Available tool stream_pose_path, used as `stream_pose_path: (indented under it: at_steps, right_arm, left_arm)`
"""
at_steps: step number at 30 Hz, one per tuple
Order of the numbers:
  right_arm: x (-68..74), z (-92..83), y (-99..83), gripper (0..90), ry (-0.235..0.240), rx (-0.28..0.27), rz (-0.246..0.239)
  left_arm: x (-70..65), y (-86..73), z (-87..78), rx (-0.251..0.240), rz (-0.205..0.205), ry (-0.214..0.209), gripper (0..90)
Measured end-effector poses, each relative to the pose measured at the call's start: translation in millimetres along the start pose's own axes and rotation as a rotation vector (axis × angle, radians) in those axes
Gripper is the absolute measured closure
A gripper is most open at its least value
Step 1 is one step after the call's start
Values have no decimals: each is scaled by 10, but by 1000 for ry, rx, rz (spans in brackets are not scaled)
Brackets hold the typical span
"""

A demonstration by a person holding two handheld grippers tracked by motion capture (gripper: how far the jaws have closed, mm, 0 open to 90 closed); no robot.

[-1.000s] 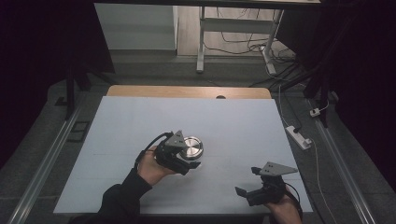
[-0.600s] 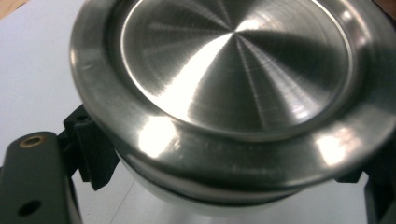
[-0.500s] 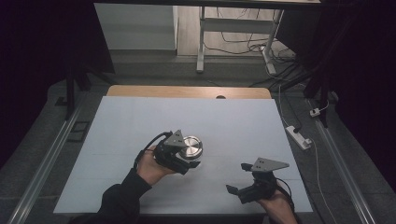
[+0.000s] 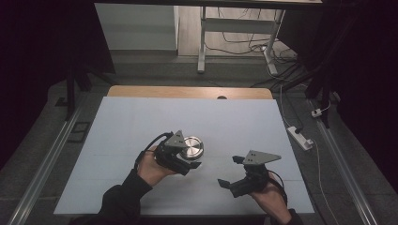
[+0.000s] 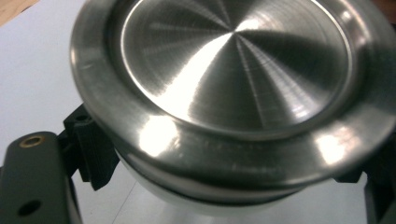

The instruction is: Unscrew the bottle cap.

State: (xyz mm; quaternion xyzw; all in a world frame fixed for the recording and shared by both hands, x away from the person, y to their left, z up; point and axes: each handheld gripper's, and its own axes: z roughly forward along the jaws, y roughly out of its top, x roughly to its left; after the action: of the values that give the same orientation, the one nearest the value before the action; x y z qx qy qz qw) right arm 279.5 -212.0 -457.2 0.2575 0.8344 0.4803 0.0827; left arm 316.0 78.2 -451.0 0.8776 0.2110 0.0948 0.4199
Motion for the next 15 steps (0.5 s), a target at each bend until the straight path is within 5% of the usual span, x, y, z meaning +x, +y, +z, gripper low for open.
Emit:
stream_pose_path:
  at_steps: [15]
  right_arm:
    - [53,211,279,0,11,34,-51]
  left_arm:
    - [-6,4,5,8,10,-6,155]
